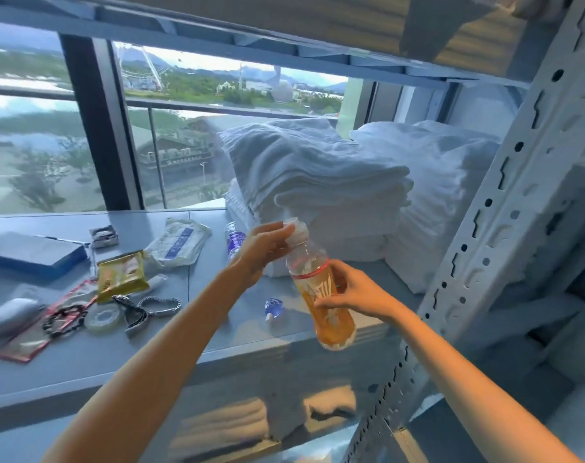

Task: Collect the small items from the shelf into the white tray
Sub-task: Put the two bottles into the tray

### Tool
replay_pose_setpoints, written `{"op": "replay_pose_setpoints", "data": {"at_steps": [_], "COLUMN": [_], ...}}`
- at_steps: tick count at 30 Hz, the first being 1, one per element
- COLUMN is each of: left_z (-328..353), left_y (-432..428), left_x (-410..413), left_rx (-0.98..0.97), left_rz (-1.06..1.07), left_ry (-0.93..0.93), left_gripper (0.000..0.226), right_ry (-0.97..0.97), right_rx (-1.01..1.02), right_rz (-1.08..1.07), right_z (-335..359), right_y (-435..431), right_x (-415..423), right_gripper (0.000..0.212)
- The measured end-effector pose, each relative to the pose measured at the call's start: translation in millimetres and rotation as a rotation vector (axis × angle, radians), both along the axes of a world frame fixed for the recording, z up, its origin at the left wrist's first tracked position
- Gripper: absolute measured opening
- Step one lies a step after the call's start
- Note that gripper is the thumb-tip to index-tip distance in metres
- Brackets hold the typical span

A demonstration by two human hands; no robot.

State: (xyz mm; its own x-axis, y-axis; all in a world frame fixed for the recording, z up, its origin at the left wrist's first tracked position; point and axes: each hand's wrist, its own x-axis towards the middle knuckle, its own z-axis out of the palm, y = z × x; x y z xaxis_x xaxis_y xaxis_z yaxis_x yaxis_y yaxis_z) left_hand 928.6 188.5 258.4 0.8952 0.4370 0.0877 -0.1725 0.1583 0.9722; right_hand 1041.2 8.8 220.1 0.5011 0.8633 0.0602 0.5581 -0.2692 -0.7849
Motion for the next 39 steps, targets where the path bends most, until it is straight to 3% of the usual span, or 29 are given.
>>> {"op": "replay_pose_setpoints", "data": {"at_steps": [9,14,18,22,26,28,32,39], "left_z": [16,-1,-4,0,8,16,35,56], "left_y": [32,63,88,122,159,175,206,263], "left_x": [-130,-232,-309,-391,-467,-497,-541,-570], "left_rx": [0.172,0.303,0.339,0.383,0.402,0.426,0.483,0.475], "left_rz": [0.210,0.254,0.367,0.522,0.575,0.576,0.585,0.626], "left_ry": [0.082,0.237,0.170,0.162,0.134,0.129,0.136,0.111], "left_gripper": [0.019,0.059,0.041,0.062,0.035,0.036,0.057,0.035], "right_ry": [0.070,0.092,0.086,0.081,0.063,0.092,0.144,0.112], "right_rx": [0.111,0.154,0.211,0.213,0.242,0.258,0.279,0.306], "right_rz": [0.171,0.282,0.386,0.439,0.486,0.502,0.510,0.486], "right_z": [-1,2,12,16,25,31,50,77], "right_y": [68,128,177,227,269,287,319,381], "right_x": [-105,-183,-257,-333,-409,-440,-482,-519], "right_gripper": [0.048,0.047,0.041,0.052,0.056,0.052,0.045,0.047]}}
